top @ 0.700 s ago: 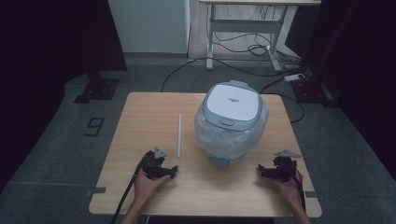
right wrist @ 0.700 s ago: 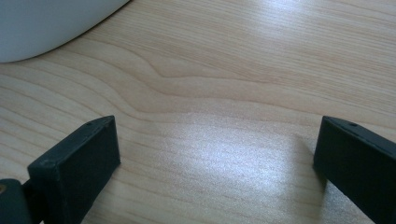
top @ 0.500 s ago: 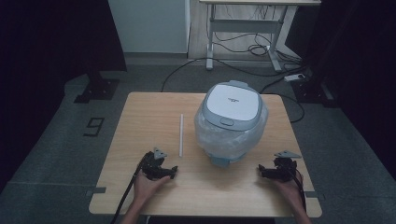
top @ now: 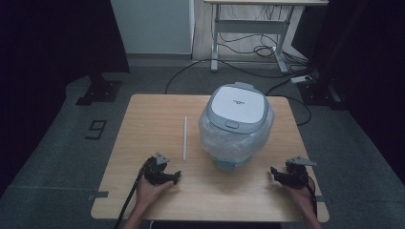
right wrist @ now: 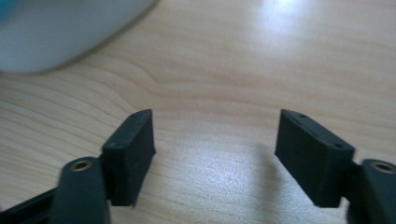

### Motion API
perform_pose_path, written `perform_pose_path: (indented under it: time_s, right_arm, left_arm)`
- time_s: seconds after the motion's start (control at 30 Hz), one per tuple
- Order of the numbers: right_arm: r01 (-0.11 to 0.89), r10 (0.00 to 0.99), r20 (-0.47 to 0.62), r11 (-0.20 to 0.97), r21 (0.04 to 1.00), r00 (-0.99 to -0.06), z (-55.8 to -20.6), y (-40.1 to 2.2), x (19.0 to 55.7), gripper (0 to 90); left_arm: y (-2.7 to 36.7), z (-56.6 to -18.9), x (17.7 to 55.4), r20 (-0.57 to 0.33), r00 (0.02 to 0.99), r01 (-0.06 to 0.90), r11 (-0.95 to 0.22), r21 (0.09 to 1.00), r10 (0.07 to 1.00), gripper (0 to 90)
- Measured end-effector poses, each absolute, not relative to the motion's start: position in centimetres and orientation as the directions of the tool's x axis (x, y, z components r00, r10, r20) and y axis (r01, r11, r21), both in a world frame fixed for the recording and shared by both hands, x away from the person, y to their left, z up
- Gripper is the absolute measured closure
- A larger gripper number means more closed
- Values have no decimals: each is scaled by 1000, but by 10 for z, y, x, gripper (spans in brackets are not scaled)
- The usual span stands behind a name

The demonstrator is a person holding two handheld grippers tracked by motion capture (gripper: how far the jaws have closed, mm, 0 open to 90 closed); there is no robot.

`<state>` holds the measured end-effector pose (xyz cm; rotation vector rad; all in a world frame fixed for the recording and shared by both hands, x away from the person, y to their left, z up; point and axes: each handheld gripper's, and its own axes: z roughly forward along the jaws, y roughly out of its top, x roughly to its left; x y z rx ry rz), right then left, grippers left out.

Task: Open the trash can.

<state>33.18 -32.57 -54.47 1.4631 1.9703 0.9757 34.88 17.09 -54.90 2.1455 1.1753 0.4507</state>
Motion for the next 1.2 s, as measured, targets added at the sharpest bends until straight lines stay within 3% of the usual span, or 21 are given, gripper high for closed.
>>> perform_pose_path:
  time_s: [0.43, 0.9, 1.2]
  right_arm:
    - [442, 922, 83, 101, 891, -378, -500, -335, 302, 670]
    - [339, 881, 106, 64, 939, -461, -461, -335, 293, 885]
    - [314, 862, 124, 42, 949, -491, -445, -335, 294, 900]
  left_arm:
    - [171, -549, 349, -7, 540, 621, -393, 678, 842, 84]
    - [171, -549, 349, -7, 539, 621, -391, 679, 842, 85]
    - [171, -549, 349, -7, 539, 621, -392, 679, 842, 85]
